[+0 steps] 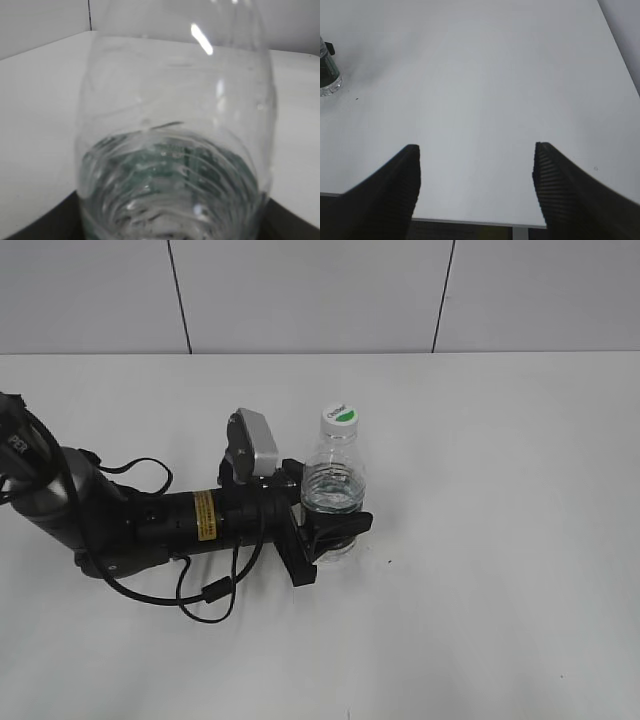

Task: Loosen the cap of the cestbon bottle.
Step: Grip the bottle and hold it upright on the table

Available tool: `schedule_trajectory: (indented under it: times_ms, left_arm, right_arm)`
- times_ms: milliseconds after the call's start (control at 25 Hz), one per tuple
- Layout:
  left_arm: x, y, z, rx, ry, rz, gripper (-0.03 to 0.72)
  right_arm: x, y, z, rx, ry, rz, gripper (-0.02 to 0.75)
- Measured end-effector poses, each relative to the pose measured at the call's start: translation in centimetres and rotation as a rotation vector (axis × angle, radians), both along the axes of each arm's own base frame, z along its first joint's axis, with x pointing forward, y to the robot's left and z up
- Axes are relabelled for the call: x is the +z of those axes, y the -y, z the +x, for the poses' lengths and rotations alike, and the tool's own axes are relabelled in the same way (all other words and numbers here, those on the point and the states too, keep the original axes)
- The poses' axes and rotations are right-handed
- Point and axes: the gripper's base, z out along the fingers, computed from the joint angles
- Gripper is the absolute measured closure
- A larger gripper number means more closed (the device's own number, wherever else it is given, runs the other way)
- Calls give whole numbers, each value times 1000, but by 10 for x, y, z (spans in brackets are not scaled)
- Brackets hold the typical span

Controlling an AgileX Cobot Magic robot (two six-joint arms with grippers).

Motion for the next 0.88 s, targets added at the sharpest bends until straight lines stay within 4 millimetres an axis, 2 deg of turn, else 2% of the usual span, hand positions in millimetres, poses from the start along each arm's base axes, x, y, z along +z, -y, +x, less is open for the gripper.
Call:
schedule_trajectory:
  times_ms: [120, 200, 320, 480, 640, 680, 880]
  left_arm:
    - [-1, 0, 0, 0, -2, -4, 285]
    - [-1, 0, 0, 3, 0, -5, 285]
    - [-1, 0, 0, 3, 0, -5, 285]
    - [-1, 0, 0, 2, 1, -7, 285]
    - [-1, 0, 0, 3, 1, -7, 285]
    - [-1, 0, 0, 3, 1, -7, 285]
    - [-1, 0, 0, 4, 1, -8, 285]
  right_arm:
    - [13, -1, -2, 32, 53, -19, 202]
    - [26, -5, 4, 67, 31, -27, 202]
    - [50, -13, 29, 122, -66, -39, 202]
    - [84, -26, 78, 187, -207, -21, 202]
    - [112, -40, 137, 203, -315, 51, 202]
    - [115, -43, 157, 197, -359, 62, 202]
    - [123, -52, 211, 182, -492, 89, 202]
